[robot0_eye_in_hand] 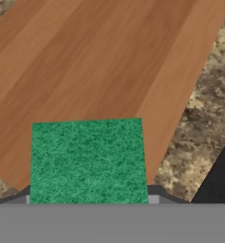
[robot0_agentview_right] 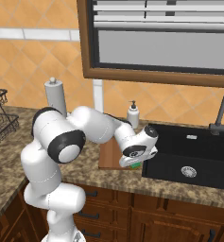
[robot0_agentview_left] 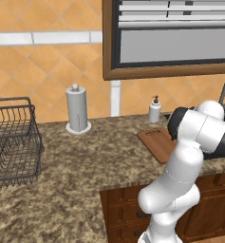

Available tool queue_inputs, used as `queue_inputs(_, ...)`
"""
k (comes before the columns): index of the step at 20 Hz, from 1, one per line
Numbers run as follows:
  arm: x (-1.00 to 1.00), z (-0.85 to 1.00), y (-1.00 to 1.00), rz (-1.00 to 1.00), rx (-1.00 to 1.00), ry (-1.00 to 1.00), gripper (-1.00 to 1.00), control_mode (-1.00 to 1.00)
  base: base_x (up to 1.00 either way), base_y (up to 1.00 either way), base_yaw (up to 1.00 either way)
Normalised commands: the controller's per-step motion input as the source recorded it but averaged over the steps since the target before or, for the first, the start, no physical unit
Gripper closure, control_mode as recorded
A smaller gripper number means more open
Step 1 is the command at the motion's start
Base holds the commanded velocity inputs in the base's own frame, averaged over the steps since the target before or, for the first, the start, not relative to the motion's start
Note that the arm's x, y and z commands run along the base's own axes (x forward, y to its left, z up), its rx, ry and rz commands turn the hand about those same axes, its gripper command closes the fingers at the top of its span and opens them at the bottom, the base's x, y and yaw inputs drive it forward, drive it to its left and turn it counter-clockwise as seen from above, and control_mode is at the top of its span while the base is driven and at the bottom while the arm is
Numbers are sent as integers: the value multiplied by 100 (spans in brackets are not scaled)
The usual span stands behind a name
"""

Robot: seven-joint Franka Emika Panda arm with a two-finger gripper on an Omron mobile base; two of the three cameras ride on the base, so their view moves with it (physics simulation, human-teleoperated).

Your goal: Pick up the sponge from the counter and clean the cutting board by briefly scrubbing or pressing down on the cutting board. Once finished, release the sponge.

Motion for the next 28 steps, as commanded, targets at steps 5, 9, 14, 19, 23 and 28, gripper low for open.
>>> queue_inputs(5,37,0,8,0,0,0,100,-100,0,0,0)
queue_inputs(9,56,0,28,0,0,1,100,-100,0,0,0)
queue_inputs(14,59,0,31,0,0,1,100,-100,0,0,0)
queue_inputs(19,64,-1,23,0,0,0,100,-100,0,0,0)
queue_inputs(23,78,0,13,0,0,0,100,-100,0,0,0)
queue_inputs(28,58,-5,2,0,6,0,100,-100,0,0,0)
